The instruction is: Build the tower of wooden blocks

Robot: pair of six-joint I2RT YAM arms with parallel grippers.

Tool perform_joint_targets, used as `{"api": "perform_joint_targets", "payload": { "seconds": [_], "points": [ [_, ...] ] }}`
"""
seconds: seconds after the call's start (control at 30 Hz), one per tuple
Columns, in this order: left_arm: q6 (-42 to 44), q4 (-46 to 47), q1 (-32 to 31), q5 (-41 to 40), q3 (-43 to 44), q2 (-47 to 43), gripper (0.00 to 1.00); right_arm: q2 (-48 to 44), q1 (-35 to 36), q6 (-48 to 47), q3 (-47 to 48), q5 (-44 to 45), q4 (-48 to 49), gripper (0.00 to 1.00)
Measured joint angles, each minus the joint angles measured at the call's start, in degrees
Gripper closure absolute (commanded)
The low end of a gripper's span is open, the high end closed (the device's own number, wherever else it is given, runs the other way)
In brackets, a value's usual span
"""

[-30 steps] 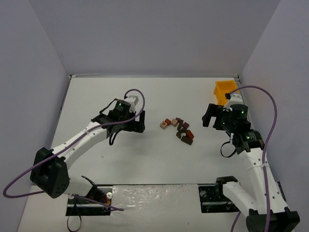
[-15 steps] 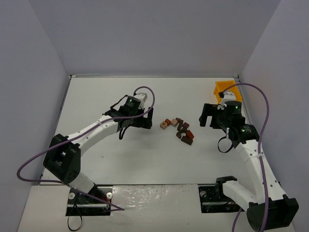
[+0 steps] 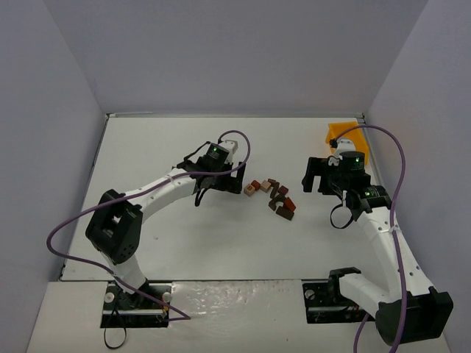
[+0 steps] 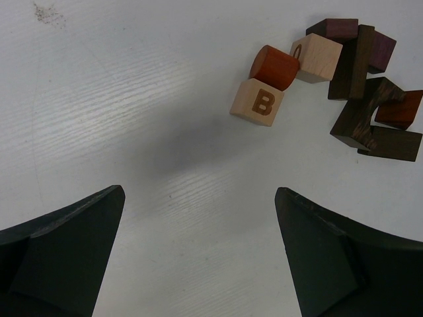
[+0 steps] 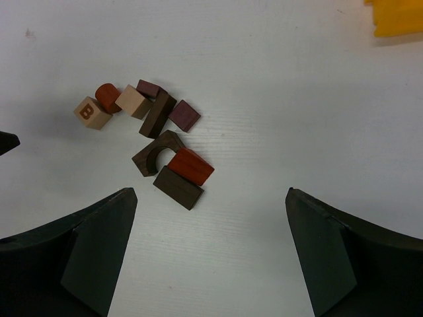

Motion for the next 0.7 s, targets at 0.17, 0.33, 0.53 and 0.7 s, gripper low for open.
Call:
{"api": "perform_joint_targets", "payload": {
  "seconds": [0.17,0.33,0.53,0.7],
  "points": [
    [0.2,-0.2,-0.2,-0.2,0.7,0.4,0.03,0.0,0.0,-0.1,0.0,0.0,0.4,0.07],
    [0.8,-0.2,-0.4,-0.3,1.7,0.4,0.03,-0.1,0.0,-0.1,0.0,-0.1,0.4,0.08],
    [1.6,-0.3,-0.9,-0.1,3.3,0.2,0.04,-0.1,0.0,-0.1,0.0,-0.1,0.4,0.12],
    [2.4,-0.9,-2.5,1.5,3.7,0.2,0.09,-0.2,0.0,-0.1,0.0,-0.8,0.5,0.18]
  ]
}}
